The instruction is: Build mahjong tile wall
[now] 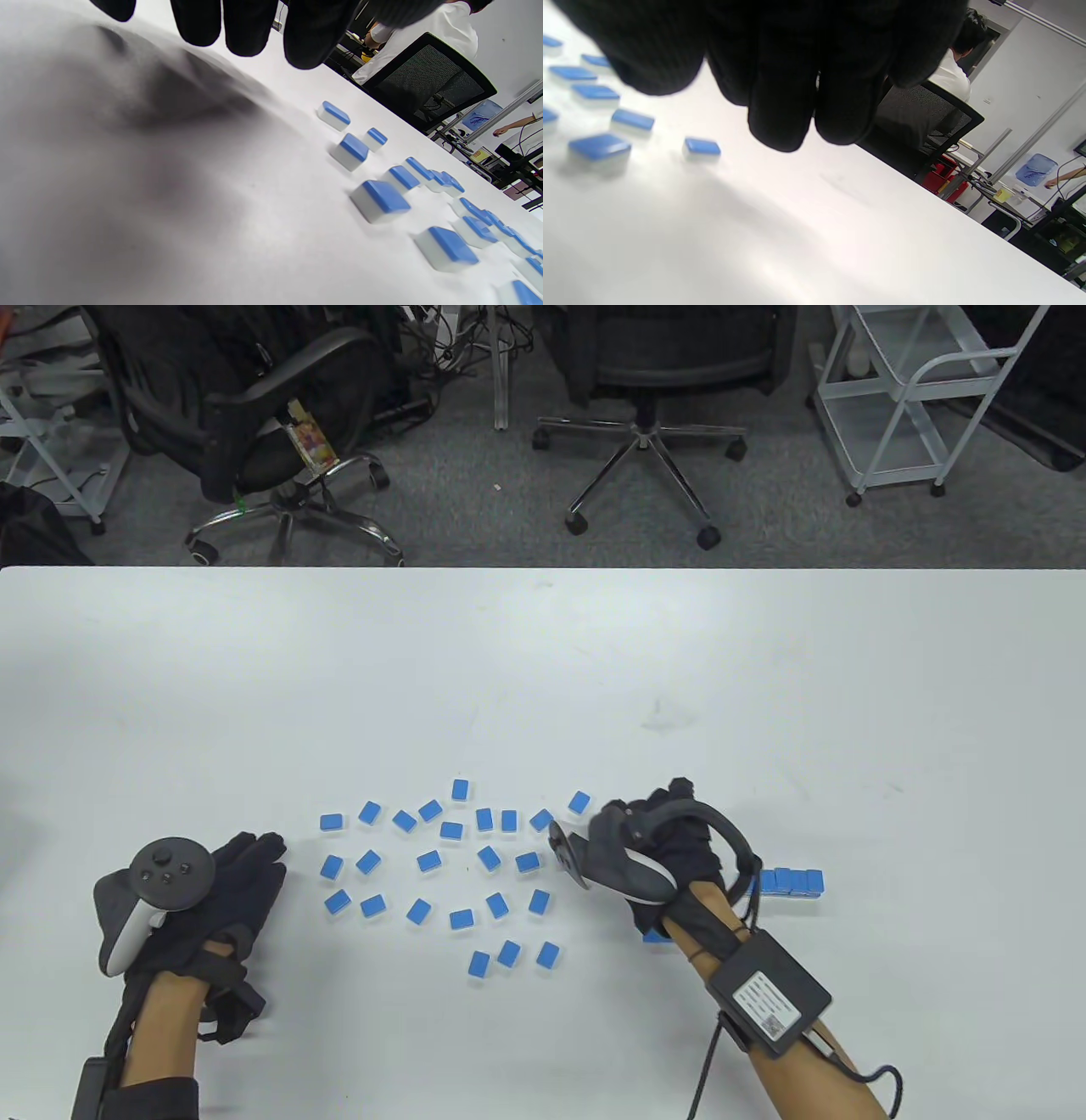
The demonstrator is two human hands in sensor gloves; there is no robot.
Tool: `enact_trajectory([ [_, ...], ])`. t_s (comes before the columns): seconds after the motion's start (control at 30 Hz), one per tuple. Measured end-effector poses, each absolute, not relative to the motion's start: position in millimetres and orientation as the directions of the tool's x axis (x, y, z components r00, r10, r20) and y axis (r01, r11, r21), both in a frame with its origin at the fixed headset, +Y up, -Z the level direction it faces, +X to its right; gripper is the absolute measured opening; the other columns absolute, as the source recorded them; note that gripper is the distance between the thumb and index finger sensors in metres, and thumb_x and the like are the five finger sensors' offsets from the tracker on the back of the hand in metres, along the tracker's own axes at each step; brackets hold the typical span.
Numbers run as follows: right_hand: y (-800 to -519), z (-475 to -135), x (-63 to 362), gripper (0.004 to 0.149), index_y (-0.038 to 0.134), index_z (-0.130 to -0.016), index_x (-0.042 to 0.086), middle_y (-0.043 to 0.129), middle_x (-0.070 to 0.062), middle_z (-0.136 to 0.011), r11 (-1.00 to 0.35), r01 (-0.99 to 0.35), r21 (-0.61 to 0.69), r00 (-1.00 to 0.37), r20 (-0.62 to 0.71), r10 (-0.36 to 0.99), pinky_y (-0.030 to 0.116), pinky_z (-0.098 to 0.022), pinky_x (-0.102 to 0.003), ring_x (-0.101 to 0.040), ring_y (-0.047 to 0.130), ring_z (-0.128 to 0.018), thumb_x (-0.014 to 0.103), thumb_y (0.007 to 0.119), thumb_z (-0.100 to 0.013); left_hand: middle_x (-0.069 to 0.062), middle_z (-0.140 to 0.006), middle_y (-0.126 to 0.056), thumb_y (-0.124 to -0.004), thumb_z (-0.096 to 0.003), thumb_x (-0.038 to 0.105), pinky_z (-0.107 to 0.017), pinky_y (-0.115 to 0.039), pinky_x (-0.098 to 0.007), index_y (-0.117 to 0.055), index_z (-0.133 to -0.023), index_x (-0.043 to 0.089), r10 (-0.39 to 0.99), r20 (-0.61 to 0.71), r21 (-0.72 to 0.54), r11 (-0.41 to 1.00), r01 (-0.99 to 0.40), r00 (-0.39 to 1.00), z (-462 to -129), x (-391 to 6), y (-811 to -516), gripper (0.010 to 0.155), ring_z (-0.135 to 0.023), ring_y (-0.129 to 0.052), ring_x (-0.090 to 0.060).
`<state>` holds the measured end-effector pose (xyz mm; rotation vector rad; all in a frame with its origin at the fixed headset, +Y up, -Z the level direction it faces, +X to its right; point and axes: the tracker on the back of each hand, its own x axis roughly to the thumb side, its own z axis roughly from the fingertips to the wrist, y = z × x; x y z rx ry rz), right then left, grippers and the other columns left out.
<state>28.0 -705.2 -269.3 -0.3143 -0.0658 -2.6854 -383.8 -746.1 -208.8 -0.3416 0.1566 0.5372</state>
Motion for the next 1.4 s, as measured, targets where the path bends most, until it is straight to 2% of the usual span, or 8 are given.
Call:
enact_trajectory([
  [0.17,-737.3,-316.7,-4.4,0.064,0.061,-0.092,0.036,0.079,-0.002,-0.097,-0.893,0.428,0.142,-0.904,0.095,-0.418,0.057,-0.074,-0.058,-0.031,0.08,-0.09,0.049,0.079,-0.032,0.0,-0.125,-0.045,-0.053,-0.0522,0.061,-0.082,-0.037,-0.063,-0.055,-0.113,0.038,0.478,-0.23,-0.275,0.804,-0.527,0.848,-208.8,-383.9,-746.4,0.065,-0.117,-0.042,-0.033],
  [0.3,-754.6,-334.2,-5.7,0.054,0.072,-0.084,0.038,0.089,0.004,-0.088,-0.89,0.365,0.274,-0.93,0.063,-0.362,0.056,-0.075,-0.057,-0.027,0.083,-0.088,0.043,0.085,-0.032,0.0,-0.125,-0.044,-0.053,-0.0523,0.061,-0.082,-0.037,-0.063,-0.055,-0.113,0.038,0.484,-0.234,-0.281,0.797,-0.535,0.843,-209.5,-384.1,-747.6,0.065,-0.117,-0.042,-0.033],
  [0.37,-755.0,-334.0,-4.2,0.051,0.076,-0.078,0.037,0.091,0.007,-0.082,-0.902,0.372,0.22,-0.928,0.049,-0.371,0.058,-0.075,-0.056,-0.023,0.085,-0.085,0.04,0.088,-0.029,0.0,-0.125,-0.044,-0.053,-0.0524,0.061,-0.082,-0.037,-0.063,-0.055,-0.113,0.038,0.487,-0.235,-0.281,0.795,-0.539,0.841,-210.5,-384.2,-747.5,0.065,-0.117,-0.042,-0.033],
  [0.6,-746.5,-301.6,11.7,0.047,0.081,-0.072,0.035,0.097,0.008,-0.076,-0.84,0.52,0.156,-0.846,0.225,-0.483,0.062,-0.073,-0.056,-0.021,0.092,-0.08,0.042,0.092,-0.028,0.0,-0.125,-0.044,-0.053,-0.0524,0.061,-0.082,-0.037,-0.063,-0.055,-0.113,0.038,0.487,-0.227,-0.28,0.797,-0.535,0.844,-213.2,-382.3,-746.2,0.065,-0.117,-0.042,-0.033],
  [0.8,-707.1,-254.9,37.0,0.049,0.08,-0.074,0.033,0.095,0.006,-0.077,-0.913,0.392,0.111,-0.883,0.324,-0.339,0.061,-0.072,-0.058,-0.024,0.091,-0.08,0.043,0.092,-0.028,0.0,-0.125,-0.044,-0.053,-0.0524,0.061,-0.082,-0.037,-0.063,-0.055,-0.113,0.038,0.485,-0.236,-0.281,0.795,-0.537,0.842,-210.6,-384.4,-747.9,0.065,-0.117,-0.041,-0.033],
  [0.9,-699.9,-227.7,52.6,0.05,0.08,-0.075,0.034,0.095,0.007,-0.078,-0.913,0.4,0.073,-0.866,0.356,-0.351,0.06,-0.073,-0.058,-0.023,0.091,-0.08,0.043,0.092,-0.027,0.0,-0.125,-0.044,-0.053,-0.0524,0.061,-0.082,-0.037,-0.063,-0.055,-0.113,0.038,0.481,-0.233,-0.283,0.798,-0.532,0.845,-211.3,-384.0,-748.3,0.065,-0.117,-0.041,-0.033],
  [1.07,-707.0,-202.6,76.5,0.053,0.079,-0.077,0.034,0.095,0.008,-0.079,-0.929,0.362,0.079,-0.876,0.371,-0.309,0.06,-0.073,-0.058,-0.022,0.091,-0.081,0.044,0.092,-0.027,0.0,-0.125,-0.044,-0.053,-0.0524,0.061,-0.082,-0.037,-0.063,-0.055,-0.113,0.038,0.479,-0.237,-0.284,0.798,-0.532,0.845,-210.8,-384.2,-748.5,0.065,-0.117,-0.041,-0.033],
  [1.4,-725.5,-195.7,83.1,0.053,0.08,-0.076,0.033,0.095,0.008,-0.078,-0.936,0.341,0.09,-0.851,0.453,-0.266,0.058,-0.073,-0.06,-0.022,0.091,-0.082,0.042,0.094,-0.025,0.0,-0.125,-0.044,-0.053,-0.0524,0.061,-0.082,-0.037,-0.063,-0.055,-0.113,0.038,0.48,-0.239,-0.284,0.797,-0.533,0.844,-210.6,-384.0,-748.2,0.065,-0.117,-0.042,-0.033],
])
